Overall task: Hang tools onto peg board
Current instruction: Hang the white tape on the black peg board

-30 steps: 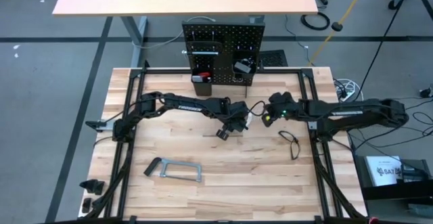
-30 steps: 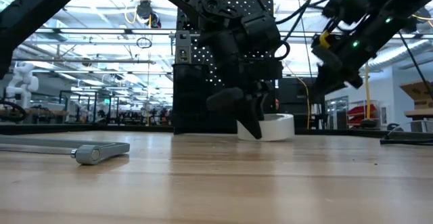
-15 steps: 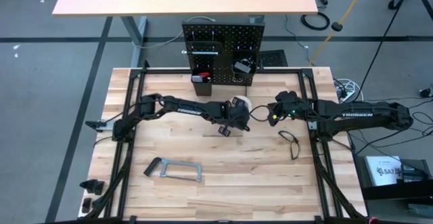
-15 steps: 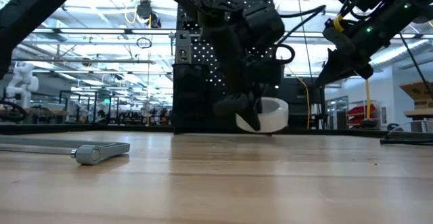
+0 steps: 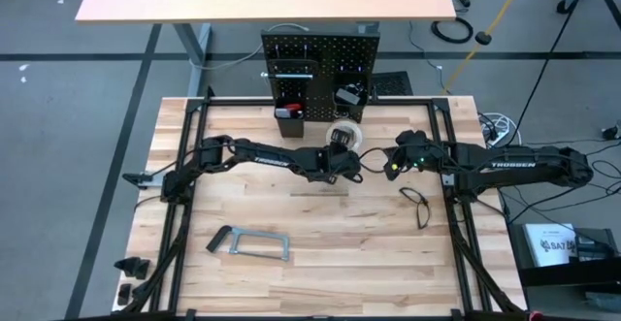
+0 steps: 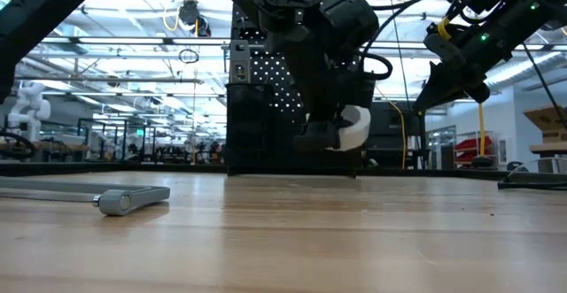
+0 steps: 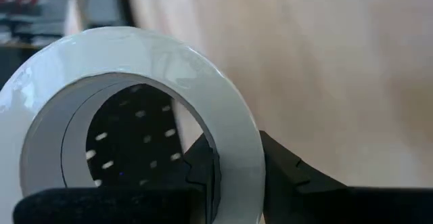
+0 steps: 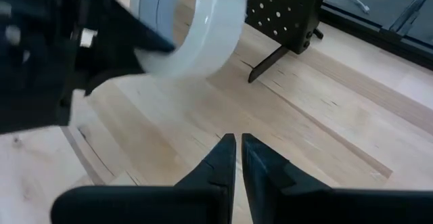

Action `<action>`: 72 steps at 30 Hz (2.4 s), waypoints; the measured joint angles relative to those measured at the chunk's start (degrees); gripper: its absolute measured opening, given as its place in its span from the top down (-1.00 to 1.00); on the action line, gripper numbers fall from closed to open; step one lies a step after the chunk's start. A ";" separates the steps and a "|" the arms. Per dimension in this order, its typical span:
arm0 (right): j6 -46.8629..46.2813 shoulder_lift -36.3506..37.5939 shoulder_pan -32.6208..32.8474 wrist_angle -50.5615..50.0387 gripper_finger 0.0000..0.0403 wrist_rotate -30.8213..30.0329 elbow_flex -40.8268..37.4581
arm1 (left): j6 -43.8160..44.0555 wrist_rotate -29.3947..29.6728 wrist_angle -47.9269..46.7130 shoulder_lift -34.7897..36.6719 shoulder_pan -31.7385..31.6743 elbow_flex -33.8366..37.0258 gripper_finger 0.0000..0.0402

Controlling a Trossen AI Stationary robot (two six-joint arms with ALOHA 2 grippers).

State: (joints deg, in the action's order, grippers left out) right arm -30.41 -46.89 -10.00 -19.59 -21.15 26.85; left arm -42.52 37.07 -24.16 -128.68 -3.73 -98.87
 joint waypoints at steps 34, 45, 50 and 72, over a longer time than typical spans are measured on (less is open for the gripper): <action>2.16 -0.02 -0.03 1.40 0.90 0.18 -0.02 | -20.94 15.75 40.24 -2.38 -5.11 13.66 0.65; 2.04 -0.02 -0.03 1.49 0.90 0.17 -0.02 | -20.96 13.67 40.11 -2.38 -7.12 13.66 0.65; 2.08 -0.02 -0.04 1.51 0.90 0.17 -0.02 | -20.92 11.16 39.95 -2.38 -7.17 13.66 0.65; 1.59 -0.02 -0.01 1.54 0.90 0.28 -0.02 | -19.98 5.25 38.51 -2.38 -7.37 13.66 0.15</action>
State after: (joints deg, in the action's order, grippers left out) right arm -28.83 -46.92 -10.01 -18.06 -20.87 26.83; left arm -62.50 42.33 14.35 -131.07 -11.10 -85.21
